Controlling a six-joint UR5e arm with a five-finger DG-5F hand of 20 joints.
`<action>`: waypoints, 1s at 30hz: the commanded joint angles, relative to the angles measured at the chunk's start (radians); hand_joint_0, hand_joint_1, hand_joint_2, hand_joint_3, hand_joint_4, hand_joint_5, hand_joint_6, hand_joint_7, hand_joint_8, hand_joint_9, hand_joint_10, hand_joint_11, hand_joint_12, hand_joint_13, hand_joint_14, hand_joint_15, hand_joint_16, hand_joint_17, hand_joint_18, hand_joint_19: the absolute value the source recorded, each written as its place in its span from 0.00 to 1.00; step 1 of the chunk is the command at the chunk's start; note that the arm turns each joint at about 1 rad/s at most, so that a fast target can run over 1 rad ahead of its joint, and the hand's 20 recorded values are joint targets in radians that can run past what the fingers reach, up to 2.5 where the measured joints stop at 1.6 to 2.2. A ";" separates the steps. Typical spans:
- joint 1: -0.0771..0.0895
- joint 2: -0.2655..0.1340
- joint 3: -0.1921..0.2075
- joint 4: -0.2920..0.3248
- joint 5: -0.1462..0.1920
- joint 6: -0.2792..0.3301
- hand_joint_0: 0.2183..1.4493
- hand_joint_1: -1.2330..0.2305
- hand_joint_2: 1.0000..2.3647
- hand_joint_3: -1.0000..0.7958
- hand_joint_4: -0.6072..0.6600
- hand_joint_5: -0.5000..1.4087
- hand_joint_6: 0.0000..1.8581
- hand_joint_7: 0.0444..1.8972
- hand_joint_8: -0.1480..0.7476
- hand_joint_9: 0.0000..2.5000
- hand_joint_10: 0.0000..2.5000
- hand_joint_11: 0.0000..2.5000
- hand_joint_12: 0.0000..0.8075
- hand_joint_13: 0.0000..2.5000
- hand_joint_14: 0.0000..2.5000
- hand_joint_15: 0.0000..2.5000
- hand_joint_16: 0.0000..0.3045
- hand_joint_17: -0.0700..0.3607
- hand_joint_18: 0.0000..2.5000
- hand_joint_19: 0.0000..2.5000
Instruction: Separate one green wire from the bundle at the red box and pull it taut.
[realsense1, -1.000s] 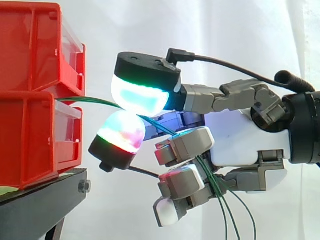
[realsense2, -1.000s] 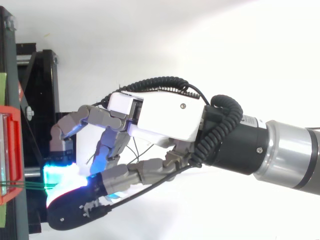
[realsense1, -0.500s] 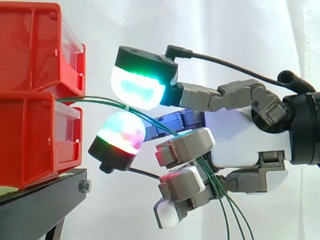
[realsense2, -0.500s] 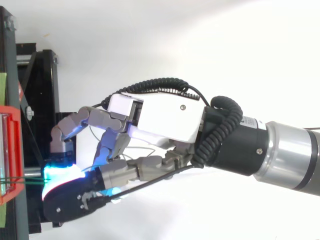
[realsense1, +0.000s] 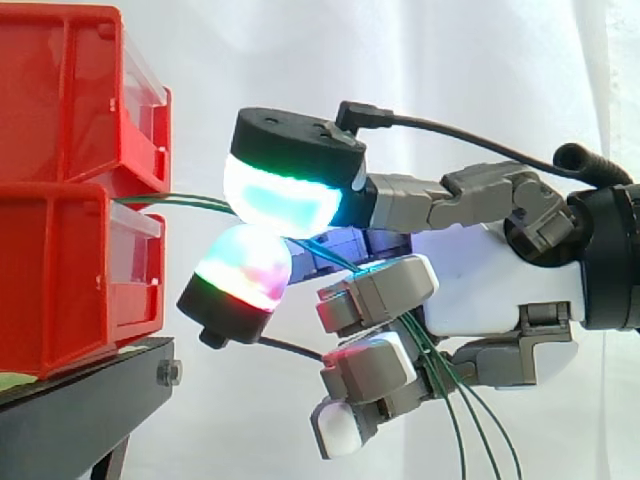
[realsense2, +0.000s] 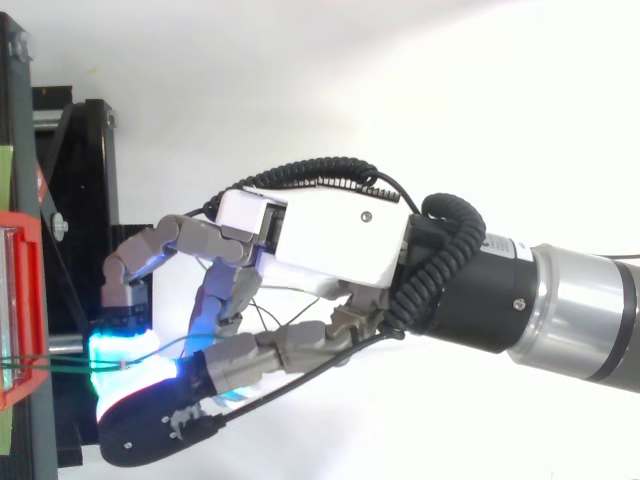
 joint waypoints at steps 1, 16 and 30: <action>0.000 0.000 0.000 -0.002 0.000 0.000 0.36 0.32 0.01 0.36 0.52 0.18 0.50 0.53 0.45 0.59 0.00 0.64 0.44 0.53 0.01 0.41 0.16 0.42 0.36 0.28; -0.001 0.002 0.000 -0.009 -0.003 0.002 0.28 0.53 0.00 0.30 0.58 0.18 0.49 0.54 0.46 0.59 0.00 0.63 0.47 0.53 0.01 0.41 0.18 0.44 0.37 0.30; -0.007 0.002 0.011 -0.055 -0.005 0.055 0.31 0.39 0.01 0.38 0.58 0.17 0.49 0.53 0.45 0.58 0.00 0.63 0.46 0.53 0.01 0.41 0.17 0.44 0.36 0.29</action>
